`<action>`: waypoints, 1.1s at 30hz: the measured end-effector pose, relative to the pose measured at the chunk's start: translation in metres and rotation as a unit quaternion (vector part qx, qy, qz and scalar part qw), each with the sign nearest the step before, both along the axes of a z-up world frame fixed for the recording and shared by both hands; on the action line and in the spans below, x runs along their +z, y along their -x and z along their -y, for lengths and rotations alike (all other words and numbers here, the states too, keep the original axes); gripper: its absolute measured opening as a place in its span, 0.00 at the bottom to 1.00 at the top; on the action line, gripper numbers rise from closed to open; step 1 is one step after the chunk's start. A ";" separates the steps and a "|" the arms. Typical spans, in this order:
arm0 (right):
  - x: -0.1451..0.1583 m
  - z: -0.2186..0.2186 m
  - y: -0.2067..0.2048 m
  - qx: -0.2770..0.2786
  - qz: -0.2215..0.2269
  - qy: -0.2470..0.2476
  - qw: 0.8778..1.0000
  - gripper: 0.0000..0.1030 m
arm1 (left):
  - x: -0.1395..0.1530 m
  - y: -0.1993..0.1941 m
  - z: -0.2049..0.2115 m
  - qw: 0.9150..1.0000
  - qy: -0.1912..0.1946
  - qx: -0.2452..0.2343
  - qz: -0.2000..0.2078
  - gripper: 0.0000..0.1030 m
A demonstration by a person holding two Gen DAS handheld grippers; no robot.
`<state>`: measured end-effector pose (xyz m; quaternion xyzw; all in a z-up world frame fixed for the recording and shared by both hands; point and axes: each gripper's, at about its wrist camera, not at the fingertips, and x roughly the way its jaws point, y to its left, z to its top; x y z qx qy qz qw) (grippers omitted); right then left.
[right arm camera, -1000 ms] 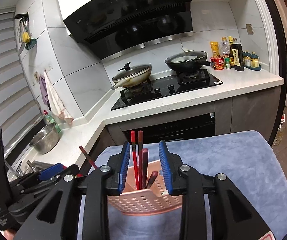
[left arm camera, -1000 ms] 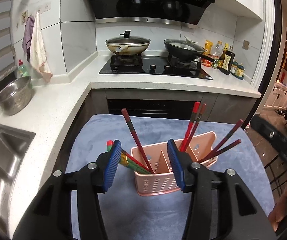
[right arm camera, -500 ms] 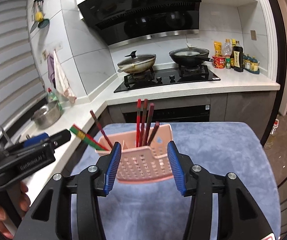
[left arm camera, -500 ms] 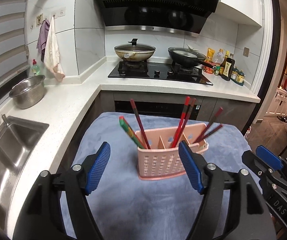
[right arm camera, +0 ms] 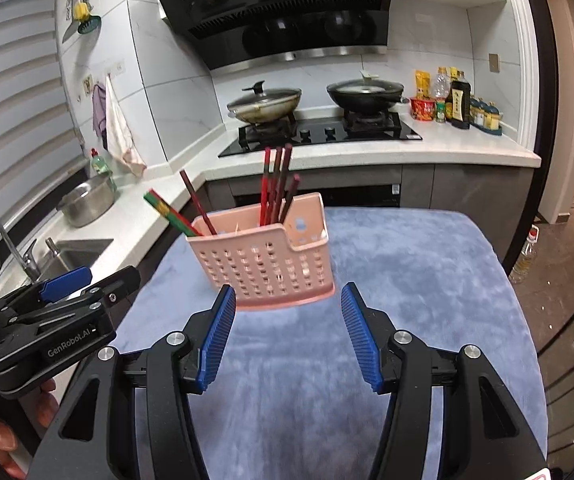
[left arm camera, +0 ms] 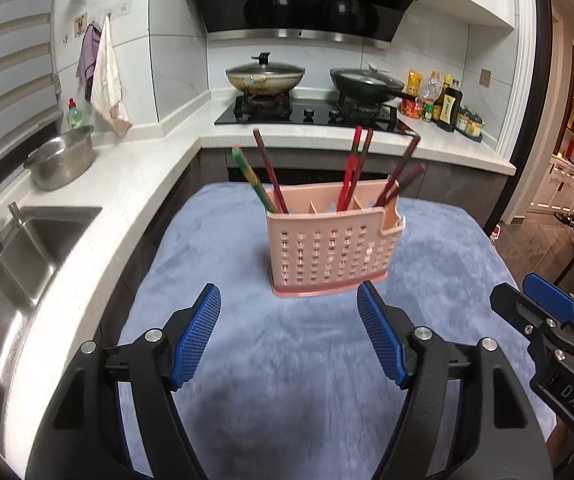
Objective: Organize utensils
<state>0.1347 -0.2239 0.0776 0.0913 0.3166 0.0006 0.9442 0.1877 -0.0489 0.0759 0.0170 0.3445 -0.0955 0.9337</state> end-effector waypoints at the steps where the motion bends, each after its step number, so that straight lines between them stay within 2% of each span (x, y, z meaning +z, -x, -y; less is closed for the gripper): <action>1: -0.003 0.000 0.003 -0.002 -0.003 0.002 1.000 0.52 | -0.003 0.002 -0.001 1.000 -0.001 0.001 -0.003 0.65; 8: -0.013 -0.006 0.013 -0.008 -0.012 0.026 1.000 0.52 | -0.014 0.013 -0.003 1.000 0.001 0.006 -0.017 0.65; 17: -0.025 -0.002 0.022 -0.023 -0.026 0.021 0.999 0.52 | -0.022 0.020 -0.007 1.000 0.005 0.012 -0.026 0.66; 19: -0.028 -0.001 0.024 -0.026 -0.026 0.021 0.999 0.52 | -0.024 0.021 -0.007 0.999 0.003 0.015 -0.028 0.70; 26: -0.035 0.002 0.030 -0.037 -0.029 0.026 0.999 0.60 | -0.032 0.026 -0.010 0.999 -0.006 0.025 -0.030 0.77; 28: -0.036 0.003 0.031 -0.039 -0.032 0.025 0.998 0.62 | -0.033 0.026 -0.011 0.999 -0.010 0.028 -0.030 0.82; 33: -0.037 0.008 0.032 -0.046 -0.031 0.020 0.998 0.76 | -0.034 0.028 -0.014 0.999 -0.015 0.036 -0.028 0.86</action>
